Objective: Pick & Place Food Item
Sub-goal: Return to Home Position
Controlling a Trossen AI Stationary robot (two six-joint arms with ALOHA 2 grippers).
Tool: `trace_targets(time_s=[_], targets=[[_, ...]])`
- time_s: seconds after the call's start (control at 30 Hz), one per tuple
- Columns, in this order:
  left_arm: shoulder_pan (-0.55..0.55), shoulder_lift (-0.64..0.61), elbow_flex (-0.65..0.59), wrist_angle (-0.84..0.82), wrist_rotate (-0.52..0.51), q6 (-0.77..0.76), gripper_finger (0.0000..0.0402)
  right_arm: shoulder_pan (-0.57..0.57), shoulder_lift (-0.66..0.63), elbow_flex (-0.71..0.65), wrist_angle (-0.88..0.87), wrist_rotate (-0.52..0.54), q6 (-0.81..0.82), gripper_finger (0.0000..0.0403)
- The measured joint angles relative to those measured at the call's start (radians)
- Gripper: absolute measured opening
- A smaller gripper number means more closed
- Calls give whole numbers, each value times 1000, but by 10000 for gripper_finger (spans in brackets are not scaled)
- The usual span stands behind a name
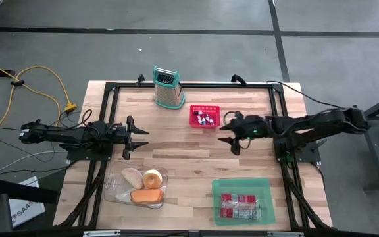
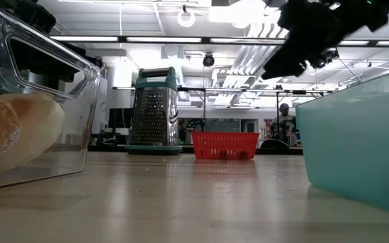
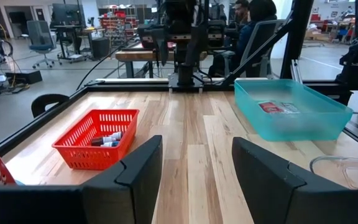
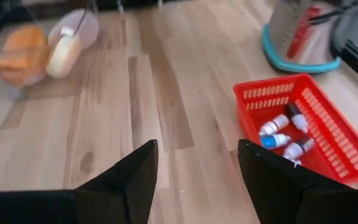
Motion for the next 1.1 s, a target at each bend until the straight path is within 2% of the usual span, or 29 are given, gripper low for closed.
trace_targets(time_s=[0.23,0.63,1.1], targets=[[0,0,0,0,0,0,187,-35,-239,-209,127,-2,50,210],[0,0,0,-1,0,0,187,-38,-570,-411,254,36,53,210],[0,0,0,0,0,0,187,-38,-770,-555,370,-41,57,210]])
